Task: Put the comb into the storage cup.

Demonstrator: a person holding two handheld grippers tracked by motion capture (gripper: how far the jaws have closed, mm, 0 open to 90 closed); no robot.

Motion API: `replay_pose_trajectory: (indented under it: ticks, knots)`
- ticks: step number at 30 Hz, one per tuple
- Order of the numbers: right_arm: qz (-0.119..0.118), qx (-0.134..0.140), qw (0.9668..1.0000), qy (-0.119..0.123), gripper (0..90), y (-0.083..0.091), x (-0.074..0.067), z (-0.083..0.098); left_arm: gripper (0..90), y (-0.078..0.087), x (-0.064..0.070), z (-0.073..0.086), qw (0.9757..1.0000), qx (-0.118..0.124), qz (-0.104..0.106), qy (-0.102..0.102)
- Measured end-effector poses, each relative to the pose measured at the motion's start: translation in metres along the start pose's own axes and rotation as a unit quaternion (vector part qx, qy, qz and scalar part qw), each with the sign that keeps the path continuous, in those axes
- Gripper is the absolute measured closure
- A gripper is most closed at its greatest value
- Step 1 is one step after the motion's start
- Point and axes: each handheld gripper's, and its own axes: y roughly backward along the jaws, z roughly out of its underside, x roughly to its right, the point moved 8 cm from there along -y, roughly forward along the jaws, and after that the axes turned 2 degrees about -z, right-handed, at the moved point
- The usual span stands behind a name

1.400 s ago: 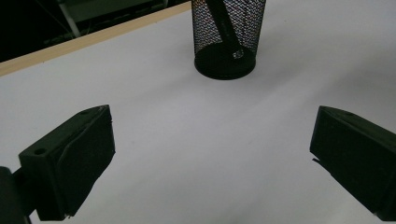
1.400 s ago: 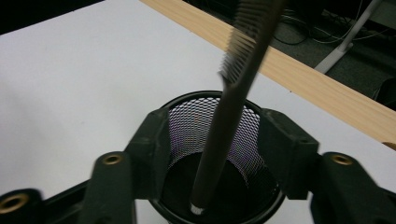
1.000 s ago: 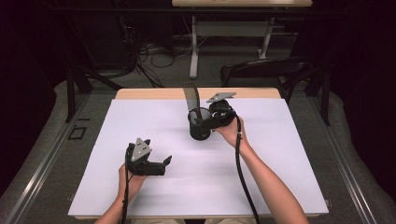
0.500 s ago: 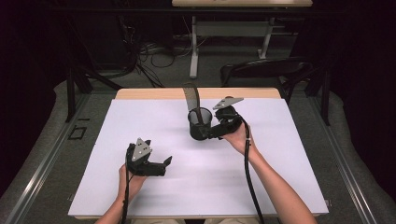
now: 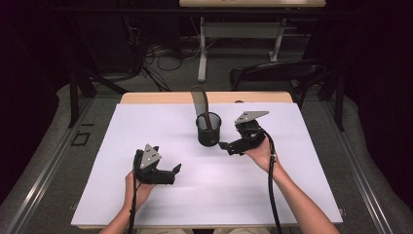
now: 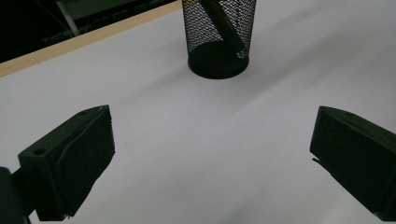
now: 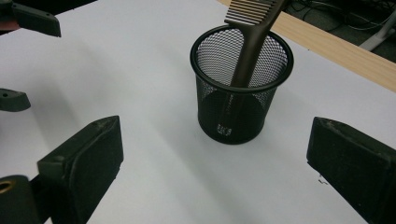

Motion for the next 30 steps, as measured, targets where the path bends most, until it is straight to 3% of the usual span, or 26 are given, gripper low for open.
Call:
replay_pose_trajectory:
  ticks: [10, 30]
  knots:
    - [0.000, 0.002, 1.0000, -0.001, 1.9, 0.018, -0.004, 0.016, 0.0, 0.013, -0.002, 0.006, 1.0000, -0.007, 0.004, -0.001]
    - [0.008, -0.019, 0.9998, 0.005, 0.3, 0.040, -0.012, 0.054, 0.0, 0.035, -0.012, 0.027, 0.9997, -0.017, -0.001, 0.018]
